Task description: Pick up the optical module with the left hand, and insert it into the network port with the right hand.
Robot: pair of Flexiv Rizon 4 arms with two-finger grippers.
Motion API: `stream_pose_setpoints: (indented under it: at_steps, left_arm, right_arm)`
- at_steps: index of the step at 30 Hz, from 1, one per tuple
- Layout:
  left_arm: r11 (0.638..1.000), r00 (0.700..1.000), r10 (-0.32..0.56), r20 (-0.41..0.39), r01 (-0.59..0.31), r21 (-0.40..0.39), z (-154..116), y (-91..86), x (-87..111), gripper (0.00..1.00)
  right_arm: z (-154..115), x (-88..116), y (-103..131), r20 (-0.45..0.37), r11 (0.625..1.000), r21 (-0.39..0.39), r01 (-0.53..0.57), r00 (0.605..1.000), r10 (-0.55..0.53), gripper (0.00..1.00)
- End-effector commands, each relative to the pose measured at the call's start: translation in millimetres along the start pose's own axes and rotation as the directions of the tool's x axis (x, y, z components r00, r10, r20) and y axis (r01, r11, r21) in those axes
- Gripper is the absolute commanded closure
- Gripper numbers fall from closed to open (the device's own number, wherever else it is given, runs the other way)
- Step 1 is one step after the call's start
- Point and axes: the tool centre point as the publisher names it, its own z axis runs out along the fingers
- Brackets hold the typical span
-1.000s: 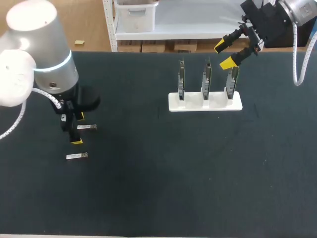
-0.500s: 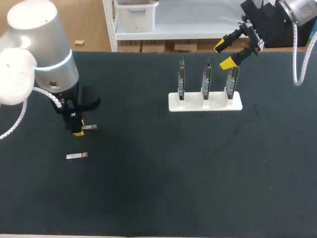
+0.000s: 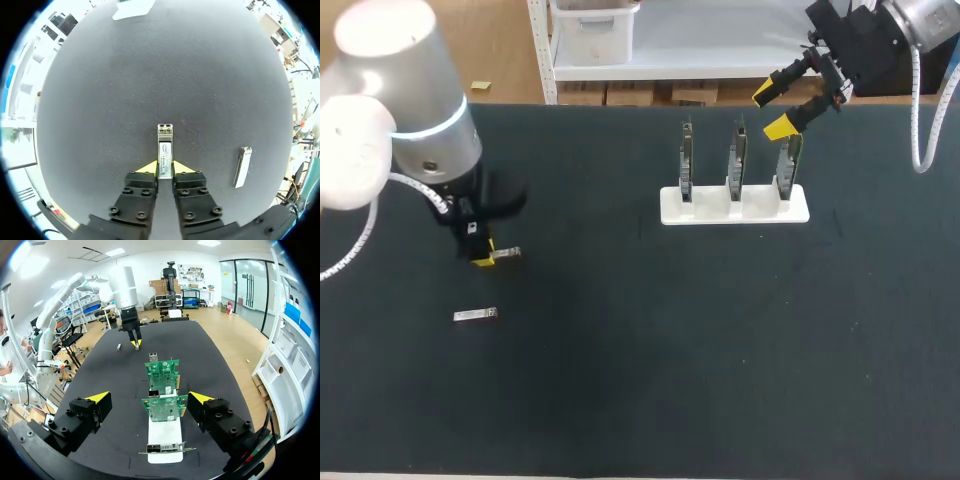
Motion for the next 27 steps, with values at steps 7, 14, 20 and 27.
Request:
stream_pose_setpoints:
  at_steps: [7, 14, 20, 27]
  left_arm:
    - [0.995, 0.996, -0.045, 0.082, 0.052, -0.082, -29, 20.4, -19.9, 1.00]
    - [0.963, 0.904, -0.201, 0.376, 0.253, -0.093, -63, 55.3, -43.6, 1.00]
    - [0.933, 0.759, -0.249, 0.601, 0.354, -0.060, -101, 90.4, -73.9, 1.00]
    - [0.938, 0.641, -0.177, 0.747, 0.339, -0.069, -143, 126.3, -126.3, 1.00]
  right_arm:
    - [0, 0, 2, 0.000, 1.000, 0.005, 0.000, 1.000, 0.000, 0.00]
    - [0, 0, 2, 0.000, 1.000, 0.005, 0.000, 1.000, 0.000, 0.00]
    - [0, 0, 2, 0.000, 1.000, 0.005, 0.000, 1.000, 0.000, 0.00]
    - [0, 0, 2, 0.000, 1.000, 0.005, 0.000, 1.000, 0.000, 0.00]
